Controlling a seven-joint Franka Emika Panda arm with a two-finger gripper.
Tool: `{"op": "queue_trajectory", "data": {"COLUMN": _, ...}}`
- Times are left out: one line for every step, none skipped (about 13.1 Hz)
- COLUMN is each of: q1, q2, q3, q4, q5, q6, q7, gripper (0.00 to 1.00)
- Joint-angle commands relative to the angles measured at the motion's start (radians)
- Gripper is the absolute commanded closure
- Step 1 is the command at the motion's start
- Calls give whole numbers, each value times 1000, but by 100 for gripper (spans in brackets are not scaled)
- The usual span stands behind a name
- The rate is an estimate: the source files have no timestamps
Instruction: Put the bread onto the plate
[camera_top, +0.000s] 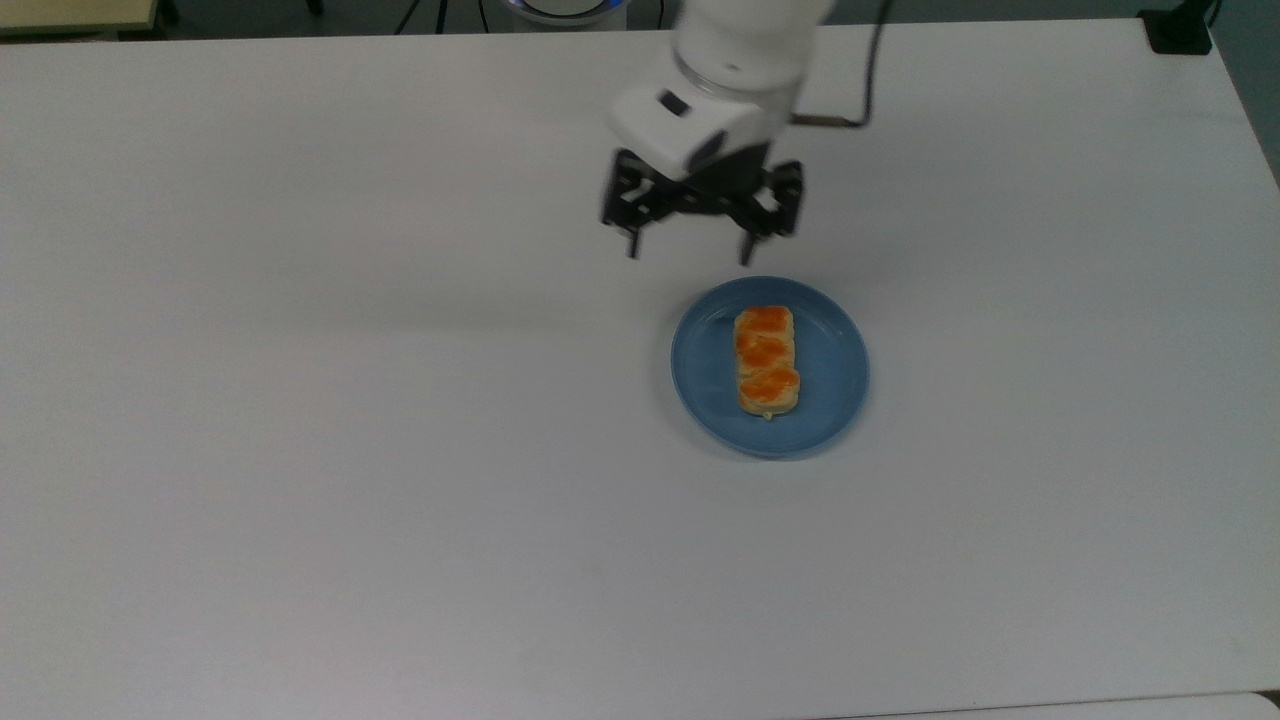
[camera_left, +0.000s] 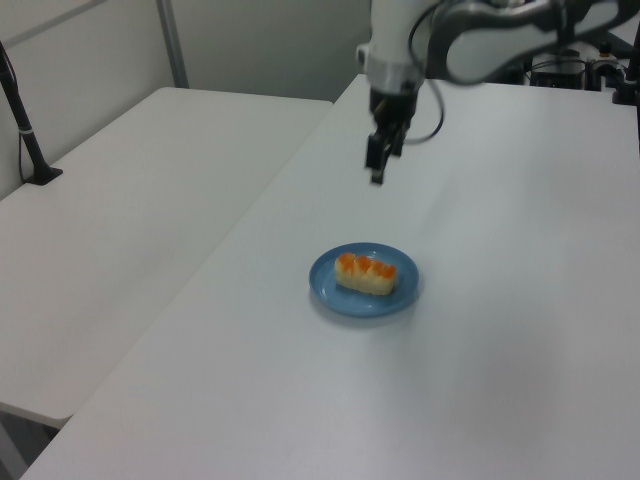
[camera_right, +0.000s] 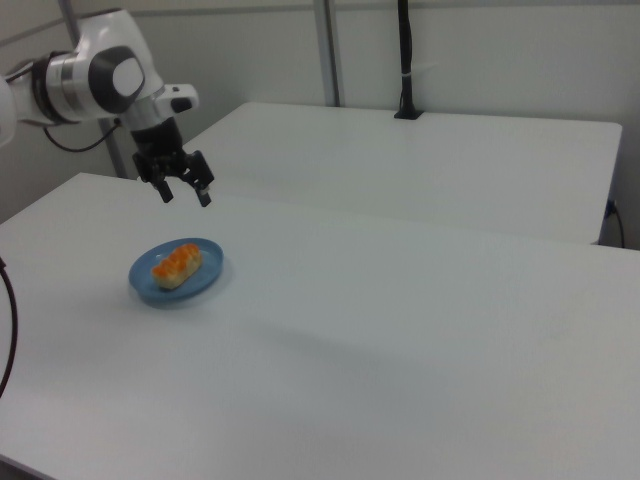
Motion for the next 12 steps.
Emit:
{"op": "queue_trajectory", "data": {"q1": -110, "q2": -136, "q3": -2, "q4": -53, "q5": 81, "q6": -172, "q7": -240, "gripper": 0}}
{"op": "queue_trajectory", "data": {"q1": -129, "q2": -165, "q3": -2, "q4": -53, "q5": 83, "q6": -211, "q7": -265, "gripper": 0}}
{"op": "queue_trajectory", "data": {"q1": -146, "q2": -194, "q3": -4, "q4": -53, "q5": 82, "q6": -245, "q7": -273, "gripper": 0}}
{"op": "queue_trajectory", "data": {"q1": -169, "q2": -228, "q3": -4, "q4": -54, "q5": 82, "q6": -288, "q7": -273, "gripper": 0}}
{"op": "queue_trajectory", "data": {"q1": -183, "q2": -245, "q3": -5, "q4": -54, "q5": 82, "q6": -302, "q7": -273, "gripper": 0}}
{"op": "queue_trajectory", "data": {"q1": -204, "q2": -266, "q3": -11, "q4": -54, "q5": 82, "q6": -302, "q7": -273, "gripper": 0}}
{"op": "queue_trajectory", "data": {"q1": -212, "q2": -273, "q3": -11, "q4": -54, "q5": 82, "q6": -302, "q7": -271, "gripper": 0}}
{"op": "queue_trajectory", "data": {"q1": -213, "q2": -274, "q3": -11, "q4": -54, "q5": 82, "q6": -303, "q7": -270, "gripper": 0}}
{"op": "queue_trajectory", "data": {"q1": -212, "q2": -274, "q3": -13, "q4": -54, "q5": 82, "q6": -303, "q7": -265, "gripper": 0}}
{"op": "queue_trajectory", "data": {"q1": -213, "q2": -274, "q3": -13, "q4": -53, "q5": 82, "q6": -303, "q7": -262, "gripper": 0}}
{"op": "queue_trajectory", "data": {"q1": -212, "q2": -274, "q3": -13, "q4": -53, "q5": 82, "q6": -303, "q7": -262, "gripper": 0}}
{"op": "queue_trajectory", "data": {"q1": -213, "q2": -274, "q3": -13, "q4": -53, "q5": 82, "q6": -303, "q7": -262, "gripper": 0}}
